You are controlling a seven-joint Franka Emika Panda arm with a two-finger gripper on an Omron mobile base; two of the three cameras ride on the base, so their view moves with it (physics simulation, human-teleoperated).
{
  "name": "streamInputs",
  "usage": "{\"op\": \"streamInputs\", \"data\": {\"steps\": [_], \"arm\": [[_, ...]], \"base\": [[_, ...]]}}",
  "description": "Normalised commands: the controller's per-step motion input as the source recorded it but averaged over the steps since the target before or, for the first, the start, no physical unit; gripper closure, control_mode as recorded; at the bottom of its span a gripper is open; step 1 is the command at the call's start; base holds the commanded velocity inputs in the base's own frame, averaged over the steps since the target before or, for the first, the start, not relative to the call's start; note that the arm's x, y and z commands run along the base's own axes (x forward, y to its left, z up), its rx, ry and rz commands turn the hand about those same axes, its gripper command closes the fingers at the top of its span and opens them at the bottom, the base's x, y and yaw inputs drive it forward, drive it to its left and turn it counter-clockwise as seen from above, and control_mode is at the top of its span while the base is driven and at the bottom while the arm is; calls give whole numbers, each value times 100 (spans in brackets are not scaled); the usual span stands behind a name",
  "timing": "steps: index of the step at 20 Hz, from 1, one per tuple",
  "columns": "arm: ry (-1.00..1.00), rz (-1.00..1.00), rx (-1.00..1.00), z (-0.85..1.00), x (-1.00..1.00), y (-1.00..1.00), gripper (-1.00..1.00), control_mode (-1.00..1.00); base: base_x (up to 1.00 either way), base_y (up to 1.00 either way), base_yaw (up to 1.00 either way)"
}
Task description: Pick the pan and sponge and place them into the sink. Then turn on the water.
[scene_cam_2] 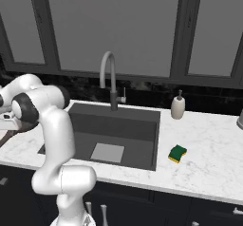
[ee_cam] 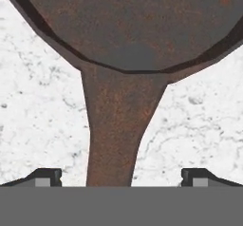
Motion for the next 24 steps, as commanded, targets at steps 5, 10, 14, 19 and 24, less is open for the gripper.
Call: {"op": "streamInputs", "data": {"steps": [5, 10, 14, 19, 24], "arm": [[0, 0, 0, -27, 18, 0, -100, -100], [0, 0, 0, -28, 17, 0, -100, -100], [0, 0, 0, -28, 14, 1, -100, -100], [0, 0, 0, -17, 2, 0, 100, -100], [2, 0, 0, -15, 0, -9, 100, -100]], "base": [[0, 0, 0], [0, 0, 0], [0, 0, 0], [0, 0, 0], [0, 0, 0]]}}
